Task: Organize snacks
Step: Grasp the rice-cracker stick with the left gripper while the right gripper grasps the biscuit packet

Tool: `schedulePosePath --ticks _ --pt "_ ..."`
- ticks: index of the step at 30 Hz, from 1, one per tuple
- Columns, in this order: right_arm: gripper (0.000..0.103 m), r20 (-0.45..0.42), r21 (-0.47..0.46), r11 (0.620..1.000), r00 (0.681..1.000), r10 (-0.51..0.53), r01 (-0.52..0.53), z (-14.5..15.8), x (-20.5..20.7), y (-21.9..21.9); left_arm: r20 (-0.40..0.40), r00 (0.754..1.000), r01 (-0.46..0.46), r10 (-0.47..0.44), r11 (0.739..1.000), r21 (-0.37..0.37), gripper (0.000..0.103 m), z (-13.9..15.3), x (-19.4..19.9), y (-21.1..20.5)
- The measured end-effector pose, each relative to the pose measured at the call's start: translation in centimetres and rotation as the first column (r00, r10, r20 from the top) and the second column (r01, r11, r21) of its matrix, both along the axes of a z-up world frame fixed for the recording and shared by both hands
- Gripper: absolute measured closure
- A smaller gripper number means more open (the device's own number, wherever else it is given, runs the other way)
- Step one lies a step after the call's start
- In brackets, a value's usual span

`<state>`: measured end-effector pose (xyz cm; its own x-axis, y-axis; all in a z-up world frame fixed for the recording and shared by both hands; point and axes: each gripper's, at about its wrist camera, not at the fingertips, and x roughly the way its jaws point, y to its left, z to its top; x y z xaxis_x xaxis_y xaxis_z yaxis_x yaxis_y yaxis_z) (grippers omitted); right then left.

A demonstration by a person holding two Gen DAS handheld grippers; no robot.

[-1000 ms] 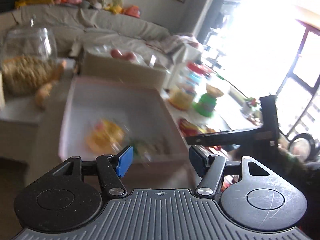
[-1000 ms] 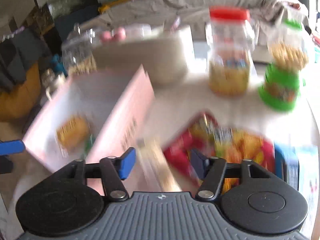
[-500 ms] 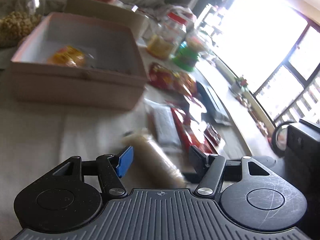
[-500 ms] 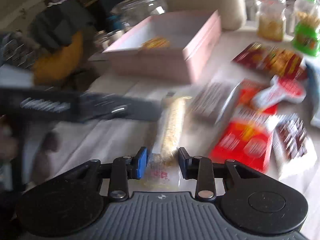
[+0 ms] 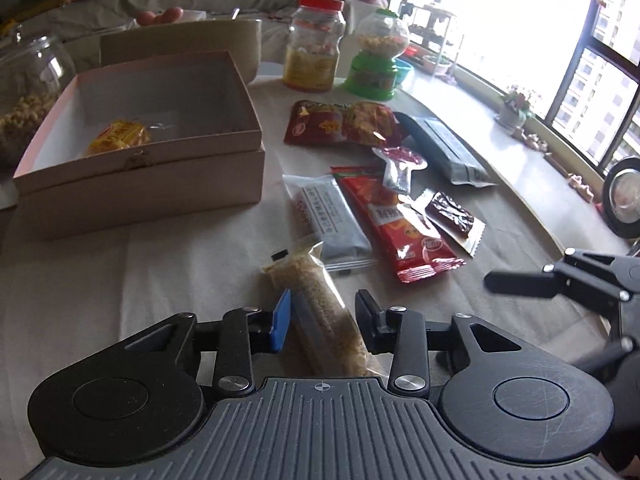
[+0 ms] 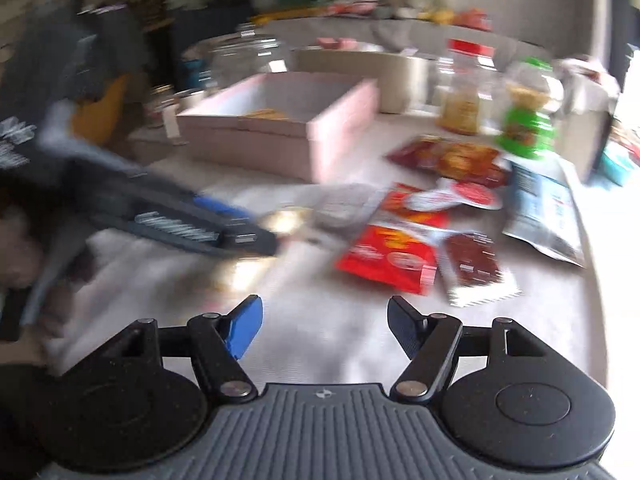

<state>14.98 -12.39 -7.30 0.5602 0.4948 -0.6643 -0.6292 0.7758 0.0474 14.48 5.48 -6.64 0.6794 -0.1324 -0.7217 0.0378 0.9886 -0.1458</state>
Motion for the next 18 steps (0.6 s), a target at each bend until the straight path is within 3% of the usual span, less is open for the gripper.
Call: schedulePosePath --ticks 4,8,11,12,15,18 --pt "0.020 -0.018 0.052 0.988 0.989 -0.147 0.148 -0.2 1.8 -1.4 0.000 1.000 -0.004 0.004 1.000 -0.020 0.065 0.1 -0.4 0.7" --pt "0.020 -0.058 0.094 0.983 0.986 -0.153 0.158 -0.2 3.2 -1.1 0.005 0.999 -0.041 0.041 0.999 -0.001 0.066 0.3 -1.1 2.0" --pt "0.020 -0.040 0.083 0.987 0.990 -0.135 0.138 -0.1 4.0 0.6 0.010 0.995 -0.094 0.094 0.996 0.001 0.066 0.2 -1.8 3.9" --pt "0.022 -0.034 0.075 0.989 0.992 -0.122 0.124 0.0 4.3 1.4 0.013 0.995 -0.102 0.102 0.995 -0.011 0.066 0.2 -2.2 4.5" --pt "0.041 -0.034 0.055 0.996 0.997 -0.066 0.068 0.1 5.6 4.4 0.013 0.995 -0.098 0.099 0.993 -0.061 0.066 0.1 -3.3 5.6" --pt "0.042 -0.037 0.024 0.999 0.999 -0.036 0.037 -0.3 7.0 7.4 0.019 0.996 -0.090 0.092 0.993 -0.082 0.065 -0.2 -3.6 5.8"
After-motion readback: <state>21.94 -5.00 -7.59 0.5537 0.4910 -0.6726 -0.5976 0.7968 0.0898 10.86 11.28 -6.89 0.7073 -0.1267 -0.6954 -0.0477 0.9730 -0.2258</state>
